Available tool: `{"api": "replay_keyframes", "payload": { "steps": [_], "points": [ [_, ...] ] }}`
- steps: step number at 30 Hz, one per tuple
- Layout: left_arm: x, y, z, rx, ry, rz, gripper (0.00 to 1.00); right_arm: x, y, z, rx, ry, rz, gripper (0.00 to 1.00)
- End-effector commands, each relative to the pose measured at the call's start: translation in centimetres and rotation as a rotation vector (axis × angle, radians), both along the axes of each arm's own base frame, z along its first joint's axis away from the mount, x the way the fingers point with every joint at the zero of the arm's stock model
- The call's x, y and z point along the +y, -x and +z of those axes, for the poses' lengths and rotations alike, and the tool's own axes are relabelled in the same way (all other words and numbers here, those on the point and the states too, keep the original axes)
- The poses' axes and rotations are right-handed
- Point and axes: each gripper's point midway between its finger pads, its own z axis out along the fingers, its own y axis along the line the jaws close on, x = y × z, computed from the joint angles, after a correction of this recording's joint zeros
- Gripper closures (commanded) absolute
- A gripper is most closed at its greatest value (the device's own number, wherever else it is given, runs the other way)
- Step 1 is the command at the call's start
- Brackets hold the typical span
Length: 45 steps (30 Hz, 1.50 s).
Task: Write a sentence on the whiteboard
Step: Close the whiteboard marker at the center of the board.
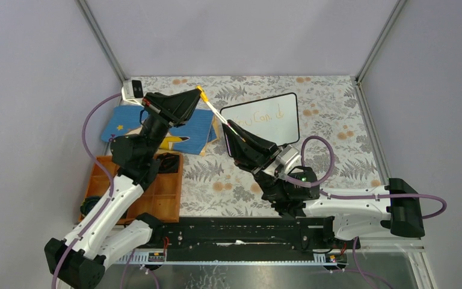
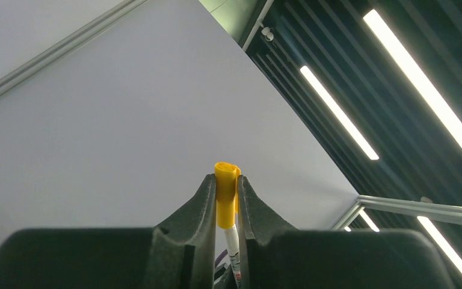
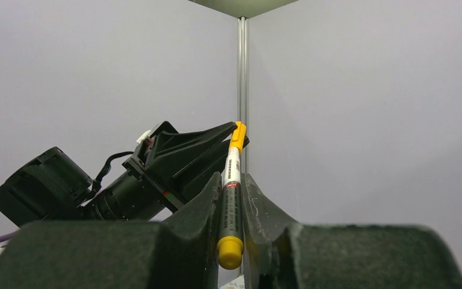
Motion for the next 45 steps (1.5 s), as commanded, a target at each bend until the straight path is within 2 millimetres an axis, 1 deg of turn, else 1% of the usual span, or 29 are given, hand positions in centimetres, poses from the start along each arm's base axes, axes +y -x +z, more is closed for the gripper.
{"api": "replay_keyframes", "payload": {
  "steps": [1,7,16,22,36,40,45],
  "points": [
    [0.4,0.3,1.2,-0.035,0.05,-0.014,1.0,-2.4,1.2,3.9,-0.066,-0.152,0.011,1.0],
    [0.2,0.5,2.0,-0.049,0.058,-0.028,1.0,-2.4,1.0,3.7,-0.063,-0.148,0.001,1.0],
    [-0.4,1.0,2.1,-0.052,0.065,-0.054,1.0,-1.9,0.8,3.4,-0.068,-0.143,-0.018,1.0],
    [-1.2,1.5,2.0,-0.049,0.071,-0.086,1.0,-1.7,0.7,3.3,-0.081,-0.149,-0.039,1.0],
    [-2.4,2.2,1.9,-0.05,0.066,-0.127,1.0,-0.1,0.0,2.5,-0.107,-0.098,-0.099,1.0],
    [-2.6,2.3,1.8,-0.048,0.062,-0.131,1.0,0.0,-0.3,2.5,-0.116,-0.093,-0.12,1.0],
    [-2.6,2.3,1.5,-0.038,0.062,-0.125,1.0,-0.4,-0.3,2.9,-0.141,-0.109,-0.158,1.0]
  ]
}}
